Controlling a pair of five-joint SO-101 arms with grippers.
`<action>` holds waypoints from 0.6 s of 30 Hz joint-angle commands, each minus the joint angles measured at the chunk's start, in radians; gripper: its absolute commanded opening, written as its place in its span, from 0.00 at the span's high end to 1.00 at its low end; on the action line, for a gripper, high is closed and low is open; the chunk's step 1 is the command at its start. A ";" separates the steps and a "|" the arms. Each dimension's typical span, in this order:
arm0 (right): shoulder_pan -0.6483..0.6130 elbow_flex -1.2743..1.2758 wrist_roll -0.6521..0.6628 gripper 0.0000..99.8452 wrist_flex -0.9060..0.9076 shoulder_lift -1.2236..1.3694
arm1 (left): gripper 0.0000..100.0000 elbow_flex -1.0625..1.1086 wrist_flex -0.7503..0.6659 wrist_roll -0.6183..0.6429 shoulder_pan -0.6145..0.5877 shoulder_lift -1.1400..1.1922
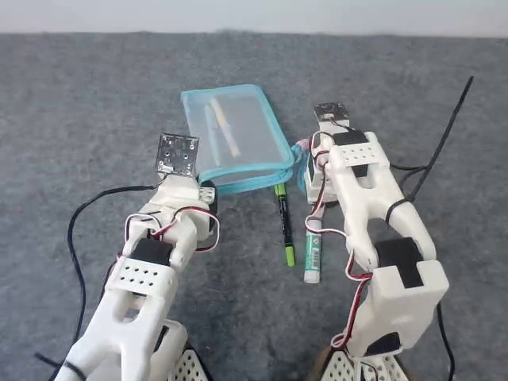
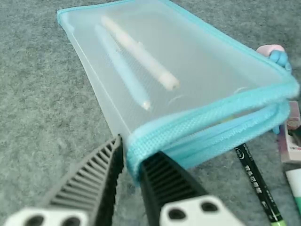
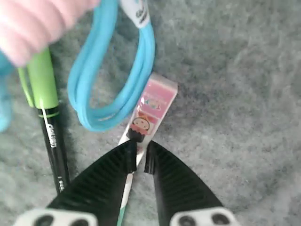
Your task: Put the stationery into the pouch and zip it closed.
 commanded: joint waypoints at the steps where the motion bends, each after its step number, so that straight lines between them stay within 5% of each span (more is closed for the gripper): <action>1: -0.010 0.008 0.060 0.99 0.061 -0.150 | 0.99 -0.018 -0.003 0.006 -0.005 -0.003; 11: 0.035 0.072 0.387 0.99 0.205 -0.377 | 0.99 -0.012 0.000 0.006 -0.005 -0.003; 18: 0.058 0.167 0.180 0.97 0.061 -0.377 | 0.99 -0.001 -0.006 0.005 0.002 -0.009</action>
